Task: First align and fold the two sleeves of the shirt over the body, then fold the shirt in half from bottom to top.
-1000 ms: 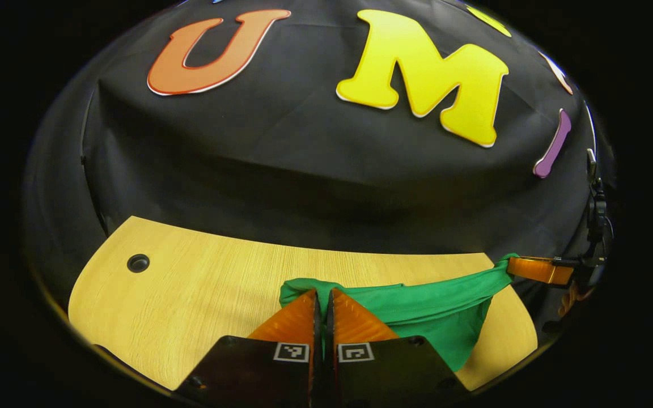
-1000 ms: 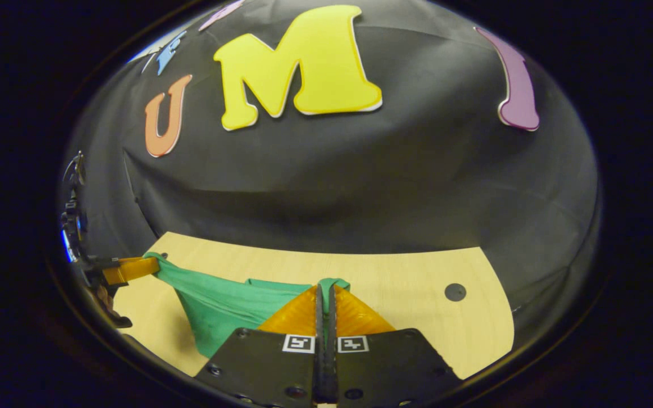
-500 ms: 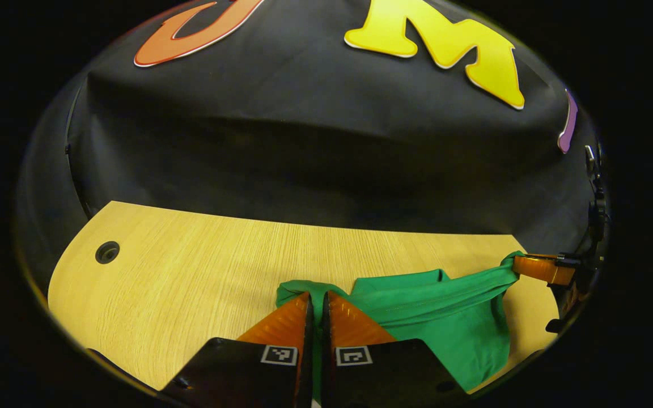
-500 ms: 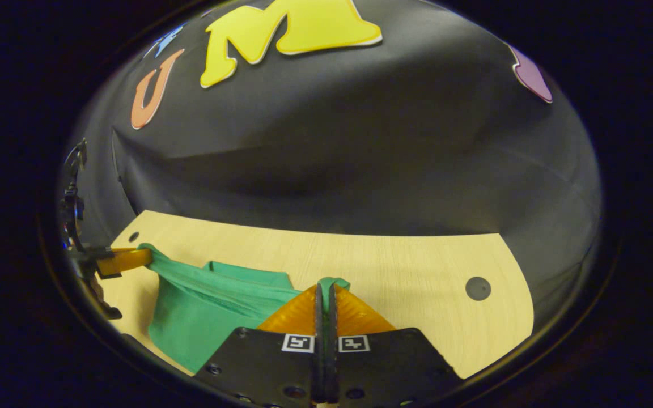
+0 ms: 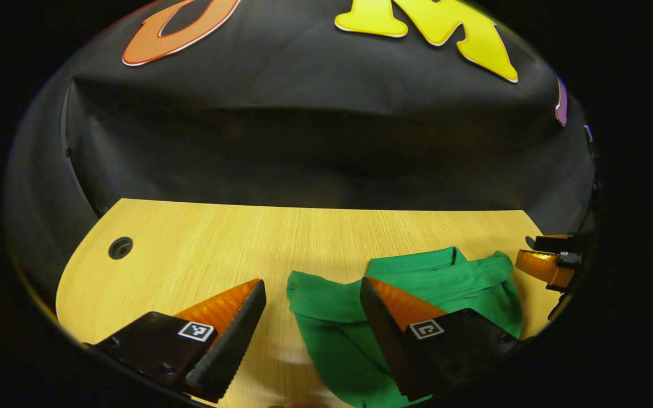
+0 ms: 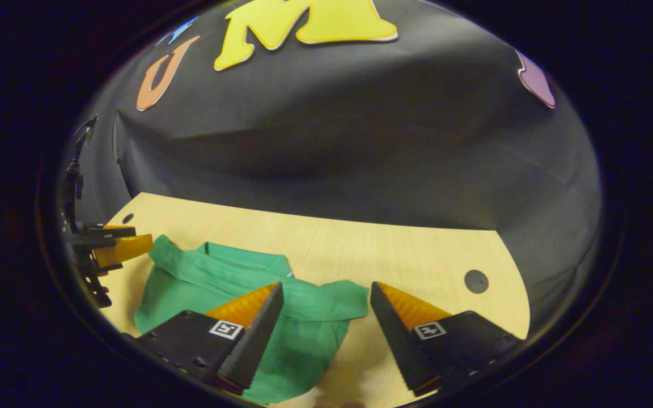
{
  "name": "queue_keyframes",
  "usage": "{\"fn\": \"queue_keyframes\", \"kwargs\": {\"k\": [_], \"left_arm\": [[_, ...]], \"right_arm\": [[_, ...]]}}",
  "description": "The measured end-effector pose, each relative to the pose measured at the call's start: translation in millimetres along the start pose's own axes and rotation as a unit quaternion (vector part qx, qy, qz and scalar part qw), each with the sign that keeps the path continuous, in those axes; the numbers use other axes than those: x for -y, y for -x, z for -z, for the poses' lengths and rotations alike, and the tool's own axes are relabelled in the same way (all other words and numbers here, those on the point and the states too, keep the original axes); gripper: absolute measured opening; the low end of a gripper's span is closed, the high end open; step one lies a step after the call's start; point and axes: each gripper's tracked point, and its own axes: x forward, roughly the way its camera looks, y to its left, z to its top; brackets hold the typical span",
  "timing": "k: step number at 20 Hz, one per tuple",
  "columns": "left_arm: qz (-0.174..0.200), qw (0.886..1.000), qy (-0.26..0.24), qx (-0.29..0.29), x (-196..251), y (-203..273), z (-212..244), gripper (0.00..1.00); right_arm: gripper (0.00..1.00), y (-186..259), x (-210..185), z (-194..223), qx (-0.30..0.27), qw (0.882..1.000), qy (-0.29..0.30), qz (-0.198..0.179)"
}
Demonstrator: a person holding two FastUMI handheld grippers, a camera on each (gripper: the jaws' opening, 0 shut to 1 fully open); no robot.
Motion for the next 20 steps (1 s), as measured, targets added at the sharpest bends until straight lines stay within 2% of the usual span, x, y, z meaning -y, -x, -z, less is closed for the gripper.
{"fn": "queue_keyframes", "kwargs": {"k": [1,7,12,13,15,17,20], "left_arm": [[0.002,1.000,0.003,0.007,0.0,9.0,-6.4,1.00],[-0.017,0.996,0.018,0.087,-10.8,94.9,-64.4,1.00],[-0.034,0.986,0.021,0.163,-13.2,209.2,-108.3,1.00],[-0.040,0.984,0.021,0.172,-14.6,231.0,-108.9,1.00],[-0.022,0.980,0.015,0.196,-4.3,280.9,-110.6,1.00],[-0.029,0.975,0.006,0.221,-6.8,326.1,-114.4,1.00],[-0.029,0.968,0.008,0.249,3.3,382.1,-108.7,1.00]], "right_arm": [[0.99,11.1,-0.1,-5.2,0.010,1.000,0.000,0.005],[0.98,105.8,-9.8,-51.8,0.088,0.996,-0.009,0.025],[0.98,218.9,-28.7,-85.4,0.161,0.986,-0.030,0.026],[0.98,242.2,-32.9,-85.6,0.170,0.985,-0.029,0.024],[0.98,289.9,-40.3,-80.4,0.188,0.982,-0.021,0.030],[0.98,333.5,-50.3,-68.8,0.205,0.978,-0.017,0.034],[0.96,383.2,-63.4,-43.1,0.225,0.973,-0.019,0.042]]}}
